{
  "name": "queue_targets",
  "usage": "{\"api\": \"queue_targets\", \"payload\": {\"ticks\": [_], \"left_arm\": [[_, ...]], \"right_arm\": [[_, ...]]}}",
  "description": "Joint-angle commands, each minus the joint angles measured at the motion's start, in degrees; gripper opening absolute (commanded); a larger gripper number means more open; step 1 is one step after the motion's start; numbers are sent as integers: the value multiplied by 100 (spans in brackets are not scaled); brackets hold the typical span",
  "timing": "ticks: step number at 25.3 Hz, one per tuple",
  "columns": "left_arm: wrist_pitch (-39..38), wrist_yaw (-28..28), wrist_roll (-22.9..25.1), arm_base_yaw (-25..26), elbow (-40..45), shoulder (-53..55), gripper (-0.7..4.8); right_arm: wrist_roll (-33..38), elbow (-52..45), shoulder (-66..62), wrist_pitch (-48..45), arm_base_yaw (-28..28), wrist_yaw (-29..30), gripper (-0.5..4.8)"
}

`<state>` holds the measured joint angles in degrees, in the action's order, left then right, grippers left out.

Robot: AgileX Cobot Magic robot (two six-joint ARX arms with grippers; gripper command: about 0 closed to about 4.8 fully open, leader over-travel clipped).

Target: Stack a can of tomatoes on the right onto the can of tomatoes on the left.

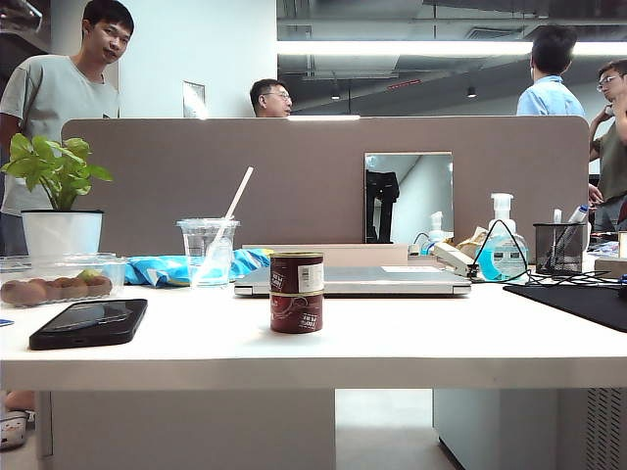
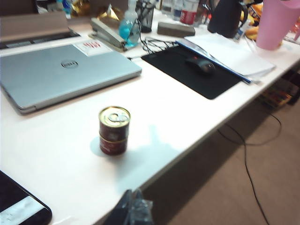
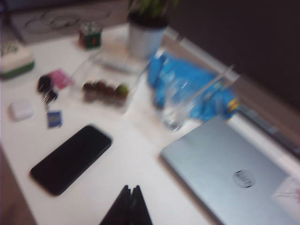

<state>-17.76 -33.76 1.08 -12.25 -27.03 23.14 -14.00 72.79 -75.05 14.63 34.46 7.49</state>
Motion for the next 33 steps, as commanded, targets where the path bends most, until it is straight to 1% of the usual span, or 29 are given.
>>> {"api": "queue_targets", "payload": {"ticks": [1, 2, 4, 8, 9, 10, 13, 15, 17, 19, 20, 22, 24, 28, 29, 33], "left_arm": [[133, 232, -310, 11, -76, -37, -4], [260, 317, -306, 9, -83, -138, -4], [428, 466, -306, 9, -83, -302, -4], [586, 975, -345, 9, -87, -914, -4], [577, 1169, -345, 9, -85, -1130, -4], [577, 1480, -345, 9, -83, -1484, -4], [551, 1939, -310, 9, -81, -2037, -4], [516, 2503, -295, 9, -83, -2291, -4], [494, 3134, -275, 15, -72, -2269, -4], [529, 3587, 50, 15, 28, -2227, -4], [544, 3762, 131, 15, 144, -2227, -4], [546, 3803, 153, 15, 398, -2227, -4], [723, 3810, 153, 22, 721, -2229, -4], [782, 3834, 151, 24, 1088, -2229, -4], [776, 3908, 153, 24, 1202, -2229, -4], [780, 3904, 144, 24, 1390, -2229, -4]], "right_arm": [[-127, -20, 763, 57, 61, -575, -9], [-122, -118, 1276, 24, 61, -776, -9], [-122, -343, 1751, -90, 61, -1014, -9], [52, -1235, 2942, -374, 59, -1628, -9], [92, -1528, 3289, -442, 59, -1818, -9], [153, -1989, 3858, -535, 59, -2127, -9], [487, -2710, 4682, -741, 52, -2632, -9], [577, -3108, 5123, -911, 48, -3064, -9], [695, -3550, 5543, -1139, 48, -3449, -9], [848, -3991, 5934, -1213, 52, -3521, -9], [850, -4221, 6059, -1220, 50, -3665, -9], [942, -4570, 6131, -1257, 50, -3742, -9], [957, -4933, 6126, -1467, 42, -3744, -9], [957, -5383, 6129, -1698, 42, -3740, -9], [957, -5530, 6129, -1705, 42, -3738, -9], [960, -5790, 6129, -1703, 44, -3731, -9]]}}
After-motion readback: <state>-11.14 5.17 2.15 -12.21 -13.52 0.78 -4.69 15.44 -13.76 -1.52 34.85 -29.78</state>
